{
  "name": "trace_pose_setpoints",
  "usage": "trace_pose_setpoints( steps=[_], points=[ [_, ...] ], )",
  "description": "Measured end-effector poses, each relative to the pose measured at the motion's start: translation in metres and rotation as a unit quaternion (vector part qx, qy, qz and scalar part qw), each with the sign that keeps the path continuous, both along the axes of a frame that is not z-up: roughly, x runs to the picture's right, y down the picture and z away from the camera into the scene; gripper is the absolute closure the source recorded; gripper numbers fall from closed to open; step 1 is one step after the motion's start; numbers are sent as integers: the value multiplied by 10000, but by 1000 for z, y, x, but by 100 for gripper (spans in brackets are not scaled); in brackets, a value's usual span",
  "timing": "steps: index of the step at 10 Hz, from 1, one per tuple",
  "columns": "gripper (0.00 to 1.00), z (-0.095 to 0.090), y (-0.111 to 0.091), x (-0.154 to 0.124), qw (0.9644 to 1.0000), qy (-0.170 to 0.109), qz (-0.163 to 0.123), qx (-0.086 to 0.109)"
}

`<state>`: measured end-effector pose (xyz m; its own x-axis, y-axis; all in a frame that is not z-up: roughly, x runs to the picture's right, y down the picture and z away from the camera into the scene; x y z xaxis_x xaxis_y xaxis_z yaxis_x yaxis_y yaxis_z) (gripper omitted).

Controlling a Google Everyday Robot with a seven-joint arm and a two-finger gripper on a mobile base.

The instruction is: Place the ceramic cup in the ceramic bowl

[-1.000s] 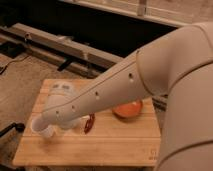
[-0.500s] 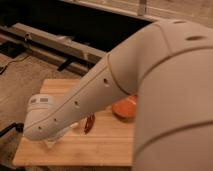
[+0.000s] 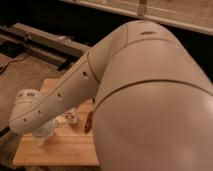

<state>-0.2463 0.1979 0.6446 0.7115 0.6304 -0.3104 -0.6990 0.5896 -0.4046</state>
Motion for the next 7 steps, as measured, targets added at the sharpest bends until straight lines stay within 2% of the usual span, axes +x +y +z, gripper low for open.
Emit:
trace_pose_setpoints(
  steps=[3,7],
  points=[
    [20,-3,11,-35,9994,-217,-237,-113],
    [20,5,15,-72,9983,-331,-416,-244]
  ],
)
